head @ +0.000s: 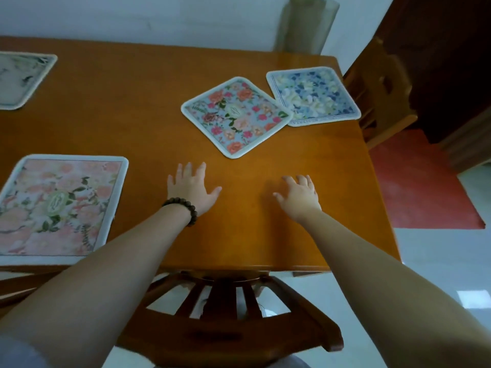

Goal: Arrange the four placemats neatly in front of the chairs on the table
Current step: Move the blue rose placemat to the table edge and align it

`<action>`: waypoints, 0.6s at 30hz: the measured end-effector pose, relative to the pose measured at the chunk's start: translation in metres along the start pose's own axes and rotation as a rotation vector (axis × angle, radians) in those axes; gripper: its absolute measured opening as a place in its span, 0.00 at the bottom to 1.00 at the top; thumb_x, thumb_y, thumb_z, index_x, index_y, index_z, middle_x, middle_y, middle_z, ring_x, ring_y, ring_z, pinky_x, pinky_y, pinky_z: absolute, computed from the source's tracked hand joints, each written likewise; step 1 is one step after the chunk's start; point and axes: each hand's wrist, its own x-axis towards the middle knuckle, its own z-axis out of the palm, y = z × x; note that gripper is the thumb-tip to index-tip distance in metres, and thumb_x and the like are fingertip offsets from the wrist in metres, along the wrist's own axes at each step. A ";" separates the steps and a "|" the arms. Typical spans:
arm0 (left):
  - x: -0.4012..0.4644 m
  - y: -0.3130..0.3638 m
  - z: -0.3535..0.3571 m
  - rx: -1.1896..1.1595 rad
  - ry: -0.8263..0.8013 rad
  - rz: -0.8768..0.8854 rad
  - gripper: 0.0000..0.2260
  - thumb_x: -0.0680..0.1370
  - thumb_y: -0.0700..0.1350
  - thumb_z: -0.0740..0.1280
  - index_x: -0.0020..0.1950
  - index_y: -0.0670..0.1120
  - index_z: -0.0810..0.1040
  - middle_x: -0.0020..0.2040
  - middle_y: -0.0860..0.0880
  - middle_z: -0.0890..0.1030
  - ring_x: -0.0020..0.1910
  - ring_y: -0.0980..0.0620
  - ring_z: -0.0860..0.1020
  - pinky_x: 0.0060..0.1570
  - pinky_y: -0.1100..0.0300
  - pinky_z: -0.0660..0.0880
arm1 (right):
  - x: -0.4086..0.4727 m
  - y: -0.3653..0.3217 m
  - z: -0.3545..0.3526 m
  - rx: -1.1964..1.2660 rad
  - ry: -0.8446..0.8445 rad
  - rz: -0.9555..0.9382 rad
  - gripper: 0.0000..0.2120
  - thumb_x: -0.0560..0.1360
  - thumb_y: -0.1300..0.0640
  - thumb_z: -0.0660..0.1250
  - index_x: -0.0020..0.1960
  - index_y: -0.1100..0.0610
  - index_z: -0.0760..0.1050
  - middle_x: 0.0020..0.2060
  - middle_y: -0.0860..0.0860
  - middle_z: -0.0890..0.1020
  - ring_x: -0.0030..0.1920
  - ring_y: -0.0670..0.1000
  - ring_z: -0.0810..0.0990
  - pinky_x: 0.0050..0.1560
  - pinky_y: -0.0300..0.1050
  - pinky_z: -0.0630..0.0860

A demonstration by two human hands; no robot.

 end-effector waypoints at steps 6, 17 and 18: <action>0.059 -0.010 -0.005 -0.010 0.006 0.021 0.35 0.76 0.65 0.57 0.78 0.51 0.51 0.78 0.43 0.50 0.76 0.42 0.46 0.72 0.41 0.49 | 0.063 -0.022 -0.001 0.018 0.003 -0.007 0.29 0.78 0.42 0.59 0.75 0.49 0.57 0.76 0.58 0.53 0.76 0.59 0.44 0.73 0.60 0.51; 0.258 -0.012 0.001 0.130 0.035 0.058 0.37 0.76 0.67 0.51 0.78 0.50 0.44 0.78 0.38 0.43 0.76 0.39 0.42 0.72 0.39 0.45 | 0.257 -0.045 -0.010 -0.156 0.153 -0.068 0.39 0.74 0.30 0.54 0.77 0.47 0.48 0.77 0.60 0.42 0.76 0.61 0.40 0.73 0.63 0.44; 0.272 -0.012 0.002 0.153 0.029 0.057 0.37 0.76 0.68 0.50 0.78 0.50 0.44 0.77 0.38 0.42 0.76 0.38 0.42 0.72 0.39 0.45 | 0.272 -0.045 -0.010 -0.191 0.133 -0.072 0.40 0.72 0.28 0.53 0.77 0.46 0.45 0.77 0.60 0.41 0.75 0.62 0.39 0.72 0.64 0.43</action>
